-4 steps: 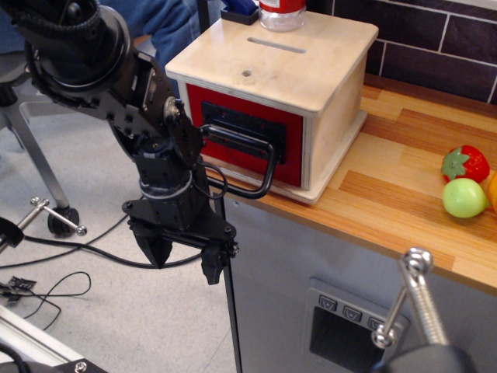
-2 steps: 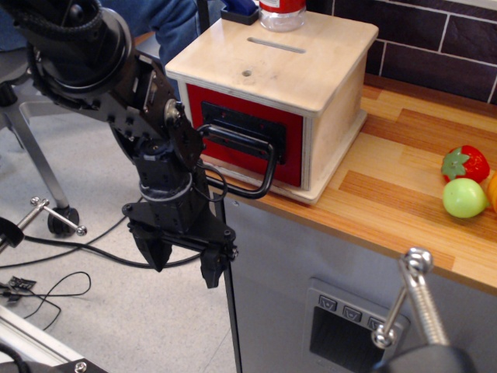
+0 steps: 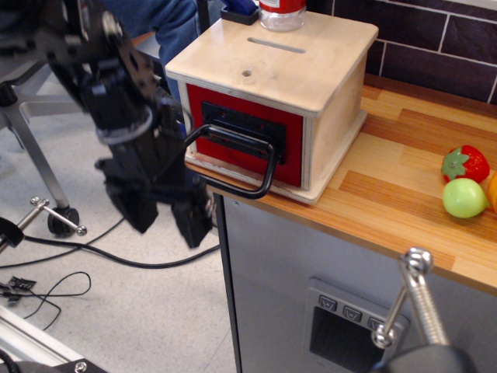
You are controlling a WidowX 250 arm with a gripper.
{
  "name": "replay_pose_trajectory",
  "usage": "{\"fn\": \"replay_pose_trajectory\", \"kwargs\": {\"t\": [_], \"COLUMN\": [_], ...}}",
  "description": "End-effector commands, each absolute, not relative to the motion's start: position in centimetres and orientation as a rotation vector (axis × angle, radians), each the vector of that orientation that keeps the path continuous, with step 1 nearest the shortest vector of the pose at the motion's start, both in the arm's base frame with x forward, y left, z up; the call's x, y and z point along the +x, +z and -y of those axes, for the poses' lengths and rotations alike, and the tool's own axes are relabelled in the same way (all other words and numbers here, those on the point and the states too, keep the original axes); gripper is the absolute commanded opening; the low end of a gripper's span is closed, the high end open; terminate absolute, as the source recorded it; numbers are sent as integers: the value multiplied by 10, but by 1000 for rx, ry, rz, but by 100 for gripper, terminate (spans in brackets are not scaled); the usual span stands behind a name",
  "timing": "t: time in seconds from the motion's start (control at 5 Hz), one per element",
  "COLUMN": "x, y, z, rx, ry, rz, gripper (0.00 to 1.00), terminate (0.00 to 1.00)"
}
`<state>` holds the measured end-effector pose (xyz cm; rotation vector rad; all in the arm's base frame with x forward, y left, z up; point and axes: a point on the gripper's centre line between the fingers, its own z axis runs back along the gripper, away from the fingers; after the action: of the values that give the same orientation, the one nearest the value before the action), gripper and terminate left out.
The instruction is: Open drawer of box
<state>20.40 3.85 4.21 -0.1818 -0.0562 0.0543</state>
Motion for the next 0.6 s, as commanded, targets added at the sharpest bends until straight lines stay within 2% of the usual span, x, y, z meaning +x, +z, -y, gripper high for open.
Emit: {"fn": "replay_pose_trajectory", "kwargs": {"t": [0.0, 0.2, 0.4], "x": [245, 264, 274], "y": [87, 90, 79], "z": [-41, -35, -35], "rx": [-206, -174, -127], "ry": [107, 138, 137], "rz": [201, 229, 250], "gripper": [100, 100, 100], "terminate": [0, 0, 0]}}
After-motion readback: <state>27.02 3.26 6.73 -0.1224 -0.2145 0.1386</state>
